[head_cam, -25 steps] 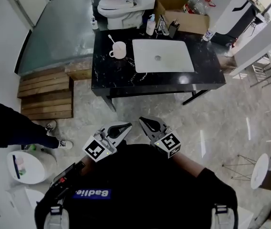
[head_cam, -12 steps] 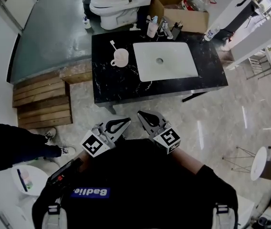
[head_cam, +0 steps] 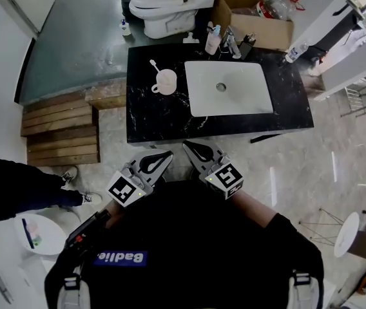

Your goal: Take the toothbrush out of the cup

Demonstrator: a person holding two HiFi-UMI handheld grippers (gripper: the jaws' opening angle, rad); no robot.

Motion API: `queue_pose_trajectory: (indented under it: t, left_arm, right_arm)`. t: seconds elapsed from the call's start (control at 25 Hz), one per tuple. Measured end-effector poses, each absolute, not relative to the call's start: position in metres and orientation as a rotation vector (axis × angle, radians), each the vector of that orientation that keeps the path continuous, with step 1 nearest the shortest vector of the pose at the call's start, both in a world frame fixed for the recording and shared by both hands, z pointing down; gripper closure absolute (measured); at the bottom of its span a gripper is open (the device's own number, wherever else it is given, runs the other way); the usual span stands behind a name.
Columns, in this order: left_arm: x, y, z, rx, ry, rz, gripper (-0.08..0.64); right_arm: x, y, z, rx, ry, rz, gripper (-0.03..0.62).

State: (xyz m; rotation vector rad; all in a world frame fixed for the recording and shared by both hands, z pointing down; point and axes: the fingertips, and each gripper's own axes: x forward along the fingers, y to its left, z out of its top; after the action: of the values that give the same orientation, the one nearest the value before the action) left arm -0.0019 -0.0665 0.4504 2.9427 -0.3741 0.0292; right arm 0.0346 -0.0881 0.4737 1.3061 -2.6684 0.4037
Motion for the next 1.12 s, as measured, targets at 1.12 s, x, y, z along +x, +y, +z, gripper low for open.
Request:
queue_pose_trajectory:
  t: [1.12]
  left_arm:
    - [0.016,-0.095,0.447,2.920,-0.558,0.009,0.551]
  right_arm:
    - [0.064,-0.171,0.472,1.265,-2.723,0.347,0.581]
